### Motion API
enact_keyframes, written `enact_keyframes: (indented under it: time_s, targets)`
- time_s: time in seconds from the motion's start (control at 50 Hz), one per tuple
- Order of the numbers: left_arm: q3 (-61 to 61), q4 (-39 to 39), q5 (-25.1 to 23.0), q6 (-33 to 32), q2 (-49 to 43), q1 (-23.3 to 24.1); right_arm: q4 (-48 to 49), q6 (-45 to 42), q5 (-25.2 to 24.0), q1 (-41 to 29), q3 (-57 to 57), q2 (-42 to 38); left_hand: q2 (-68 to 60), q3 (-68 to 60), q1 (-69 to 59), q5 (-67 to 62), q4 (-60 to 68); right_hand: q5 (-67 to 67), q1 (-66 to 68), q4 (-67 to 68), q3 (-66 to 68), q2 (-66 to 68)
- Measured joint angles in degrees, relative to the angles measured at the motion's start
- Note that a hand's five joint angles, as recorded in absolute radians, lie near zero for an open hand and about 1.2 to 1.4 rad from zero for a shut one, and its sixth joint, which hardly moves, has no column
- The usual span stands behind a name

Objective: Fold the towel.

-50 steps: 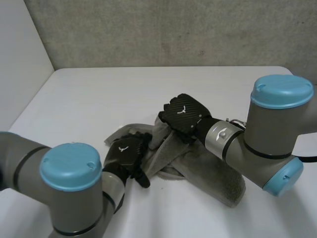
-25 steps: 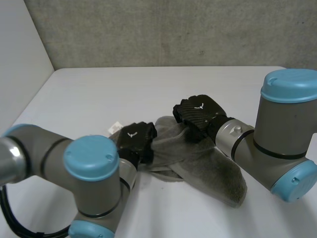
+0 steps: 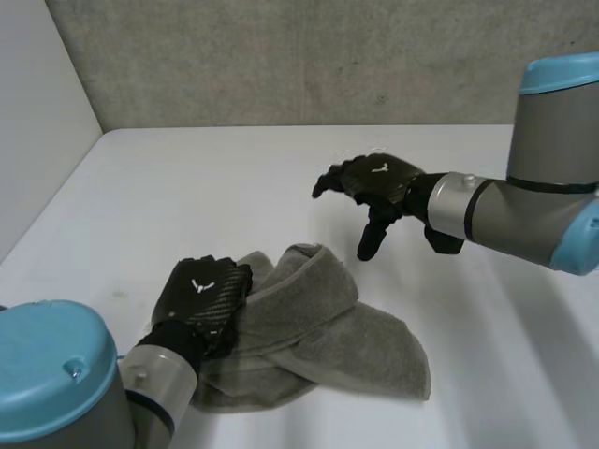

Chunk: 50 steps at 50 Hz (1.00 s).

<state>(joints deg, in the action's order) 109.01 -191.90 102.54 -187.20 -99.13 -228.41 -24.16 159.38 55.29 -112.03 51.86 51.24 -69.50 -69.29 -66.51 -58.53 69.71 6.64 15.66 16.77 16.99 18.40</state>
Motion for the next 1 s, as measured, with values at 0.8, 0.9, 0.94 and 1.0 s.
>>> enact_keyframes:
  time_s: [0.8, 0.9, 0.94, 1.0]
  targets:
    - [-44.89, -9.37, -10.18, -12.27, -13.04, -5.31, 31.34, 14.44, 25.44, -5.10, 1.93, 11.90, -0.17, -0.27, -0.53, 0.03, 0.02, 48.45, 38.99, 51.39, 50.65, 48.87]
    - [-37.02, -10.11, -10.40, -11.76, -14.93, -5.24, 28.42, 11.56, 22.98, -6.69, 11.00, 13.23, -0.11, -0.25, -0.59, 0.03, -0.04, 48.77, 38.99, 51.40, 50.83, 48.87]
    - [-32.49, -10.09, -10.50, -11.80, -16.21, -5.28, 25.88, 9.32, 22.37, -7.39, 14.67, 13.14, 0.16, -0.01, -0.59, 0.03, -0.38, 48.78, 38.99, 51.40, 50.83, 48.87]
    - [-26.53, -10.02, -10.59, -11.92, -17.88, -5.40, 22.47, 5.73, 22.11, -8.14, 18.77, 12.40, 3.74, 3.54, -0.18, 2.31, -3.97, 48.80, 38.99, 51.40, 50.83, 48.87]
